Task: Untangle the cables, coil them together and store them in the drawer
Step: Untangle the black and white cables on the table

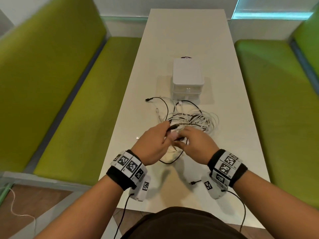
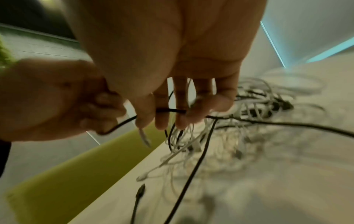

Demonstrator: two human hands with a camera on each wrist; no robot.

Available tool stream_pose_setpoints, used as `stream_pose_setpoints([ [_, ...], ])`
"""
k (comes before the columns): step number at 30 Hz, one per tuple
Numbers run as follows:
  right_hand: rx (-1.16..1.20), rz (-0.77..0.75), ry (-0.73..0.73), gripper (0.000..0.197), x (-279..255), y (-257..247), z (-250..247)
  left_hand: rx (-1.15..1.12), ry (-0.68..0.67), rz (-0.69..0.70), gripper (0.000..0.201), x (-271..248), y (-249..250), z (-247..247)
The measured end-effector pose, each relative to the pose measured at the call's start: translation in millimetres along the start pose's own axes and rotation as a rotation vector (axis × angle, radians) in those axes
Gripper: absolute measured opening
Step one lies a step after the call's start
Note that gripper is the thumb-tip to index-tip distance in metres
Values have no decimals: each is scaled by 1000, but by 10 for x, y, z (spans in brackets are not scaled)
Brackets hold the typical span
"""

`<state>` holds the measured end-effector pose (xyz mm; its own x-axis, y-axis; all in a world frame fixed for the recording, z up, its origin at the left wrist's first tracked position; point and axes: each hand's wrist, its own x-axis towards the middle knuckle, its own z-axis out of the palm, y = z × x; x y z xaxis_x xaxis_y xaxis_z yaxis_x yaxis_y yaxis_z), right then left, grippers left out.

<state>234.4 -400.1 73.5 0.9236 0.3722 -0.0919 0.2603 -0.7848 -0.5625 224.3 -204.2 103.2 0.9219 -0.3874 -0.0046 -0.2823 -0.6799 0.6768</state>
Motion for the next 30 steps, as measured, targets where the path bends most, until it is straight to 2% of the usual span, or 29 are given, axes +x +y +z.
stream_pose_setpoints([
  [3, -133, -15, 89, 27, 5, -81, -78, 234, -115, -52, 29, 8, -50, 91],
  [5, -163, -17, 79, 31, -14, -56, -43, 245, -101, -33, 29, 30, -35, 53],
  [7, -151, 16, 8, 34, -24, 29, 21, 95, -23, -31, 21, 46, -5, -80],
  [9, -137, 27, -32, 12, -25, 108, 33, -3, 71, -28, 26, 29, 31, -192],
  [11, -150, 18, -62, 27, -27, 178, 21, -169, 127, -65, 36, -34, 41, -258],
  [13, -137, 54, -23, 24, 5, 217, -27, -295, 109, -132, 40, -93, -13, -297],
  [14, -120, 77, 4, 22, 17, 211, -85, -256, 86, -170, 39, -110, -79, -306],
  [16, -102, 52, 94, 23, 26, 206, -166, -15, 28, -259, 34, -111, -237, -316],
  [19, -13, -97, 155, 19, -10, 67, -183, 282, -54, -346, 21, -89, -320, -248],
  [21, 68, -53, 103, 19, -10, 4, -142, 375, -32, -294, 9, -56, -229, -186],
  [23, -38, 86, 7, 22, 41, -7, -102, 286, 11, -90, 18, -14, -135, -106],
  [25, -172, 121, -69, 21, 77, -3, -58, 186, -57, 21, 19, 13, -43, -1],
  [27, -79, 52, -18, 19, 83, -20, -40, 171, -123, -32, 9, 32, 8, 105],
  [29, 126, -21, 84, 17, 74, -10, -54, 134, -66, -62, 4, 44, 2, 155],
  [30, 199, -47, 122, 15, 73, 8, -71, 91, -2, -24, 6, 44, -10, 157],
])
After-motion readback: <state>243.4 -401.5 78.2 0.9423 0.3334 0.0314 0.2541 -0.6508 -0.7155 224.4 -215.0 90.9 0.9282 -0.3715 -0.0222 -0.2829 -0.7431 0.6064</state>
